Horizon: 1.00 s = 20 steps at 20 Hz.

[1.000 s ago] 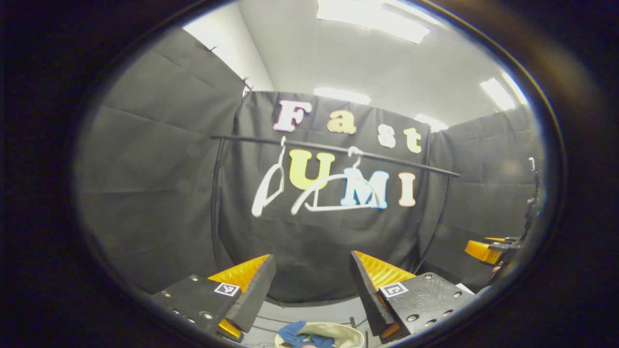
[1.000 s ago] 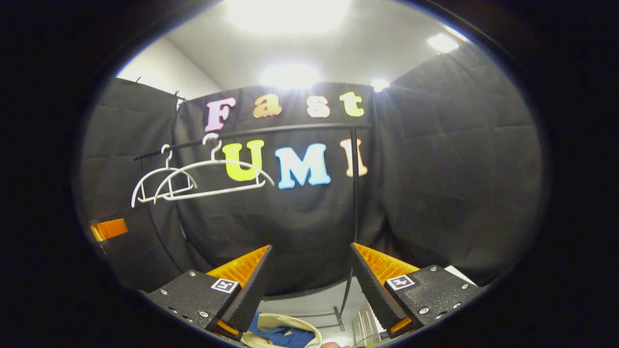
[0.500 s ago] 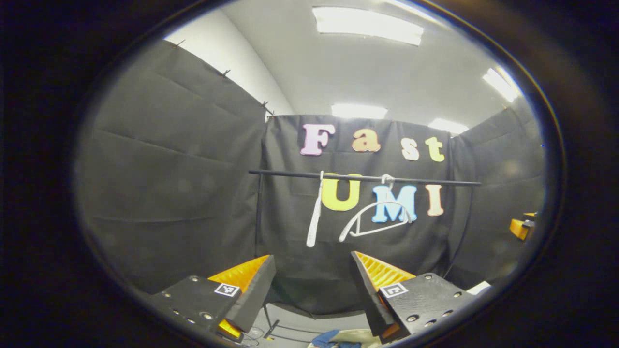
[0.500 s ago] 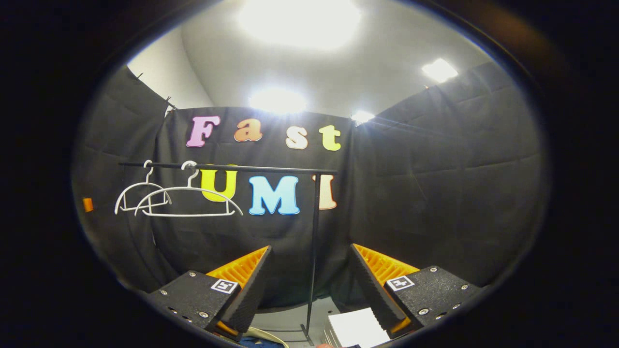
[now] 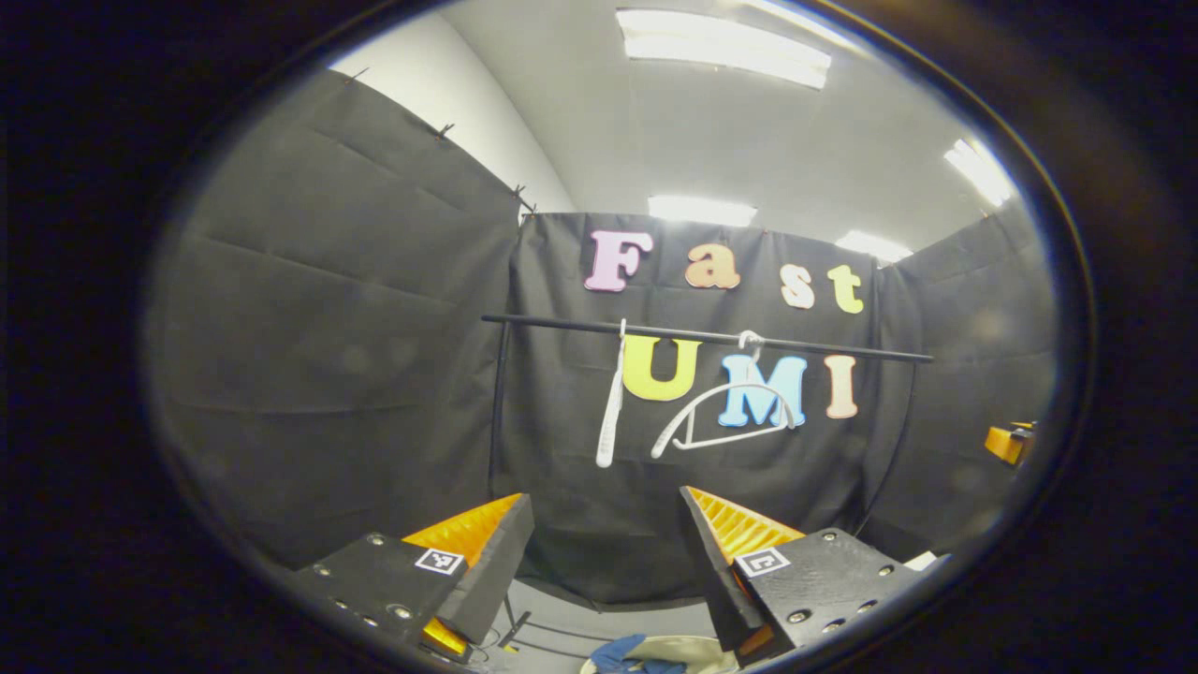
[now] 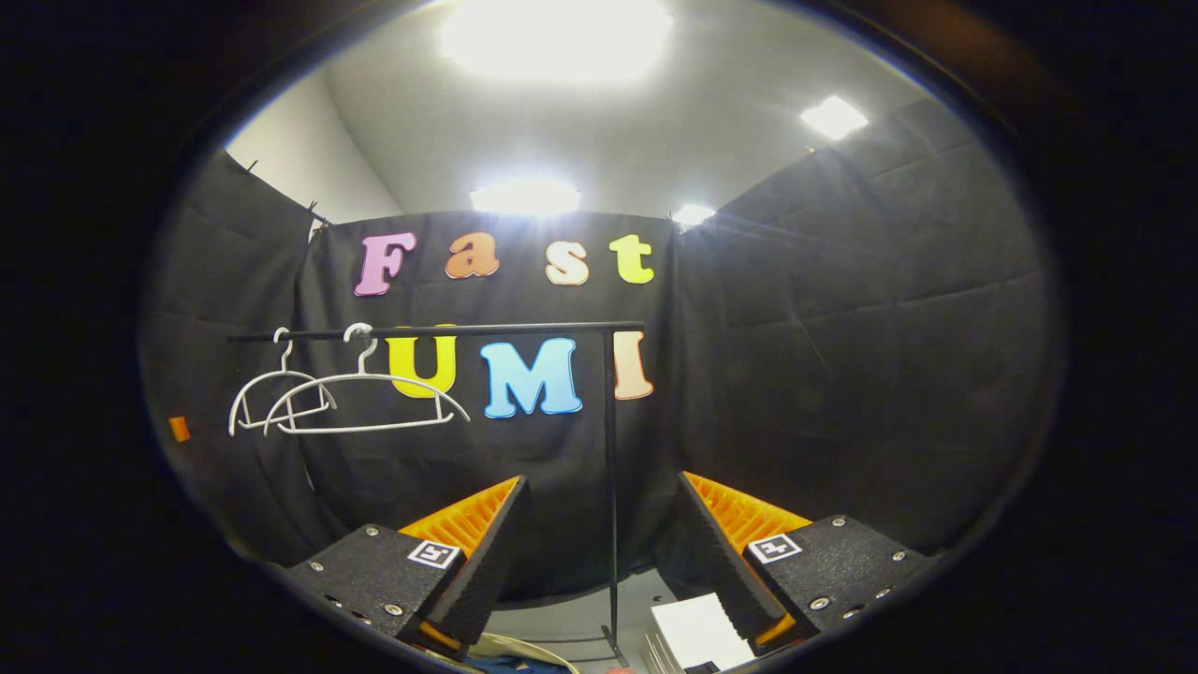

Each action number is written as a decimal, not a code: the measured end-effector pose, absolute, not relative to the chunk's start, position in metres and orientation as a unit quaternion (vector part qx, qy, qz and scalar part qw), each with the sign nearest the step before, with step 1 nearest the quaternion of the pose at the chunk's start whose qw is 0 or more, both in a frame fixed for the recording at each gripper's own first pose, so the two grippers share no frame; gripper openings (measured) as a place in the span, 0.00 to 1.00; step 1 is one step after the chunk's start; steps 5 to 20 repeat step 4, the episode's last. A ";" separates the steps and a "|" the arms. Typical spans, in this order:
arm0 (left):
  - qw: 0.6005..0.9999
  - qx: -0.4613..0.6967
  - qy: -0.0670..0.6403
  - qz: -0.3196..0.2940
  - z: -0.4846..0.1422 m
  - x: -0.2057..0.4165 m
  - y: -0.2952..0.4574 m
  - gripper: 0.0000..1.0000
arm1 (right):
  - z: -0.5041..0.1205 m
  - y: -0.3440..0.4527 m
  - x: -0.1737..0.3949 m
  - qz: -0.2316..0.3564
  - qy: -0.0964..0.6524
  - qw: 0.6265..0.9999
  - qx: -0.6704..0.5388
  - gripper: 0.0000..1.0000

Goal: Grasp the clothes on the hanger with both hands and then place them into the laundry hamper below.

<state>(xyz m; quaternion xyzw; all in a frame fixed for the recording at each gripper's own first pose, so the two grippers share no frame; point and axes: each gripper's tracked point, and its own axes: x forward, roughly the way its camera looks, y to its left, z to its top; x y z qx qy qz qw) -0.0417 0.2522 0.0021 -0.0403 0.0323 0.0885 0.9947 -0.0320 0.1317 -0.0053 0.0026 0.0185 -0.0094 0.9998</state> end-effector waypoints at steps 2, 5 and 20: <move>0.995 -0.045 0.034 0.088 -0.002 -0.044 0.248 0.90 | -0.008 0.133 -0.031 -0.001 0.029 1.000 0.006 0.95; 0.994 -0.049 0.035 0.091 -0.007 -0.047 0.248 0.90 | -0.007 0.134 -0.028 0.003 0.034 0.999 0.010 0.95; 0.994 -0.049 0.035 0.091 -0.007 -0.047 0.248 0.90 | -0.007 0.134 -0.028 0.003 0.034 0.999 0.010 0.95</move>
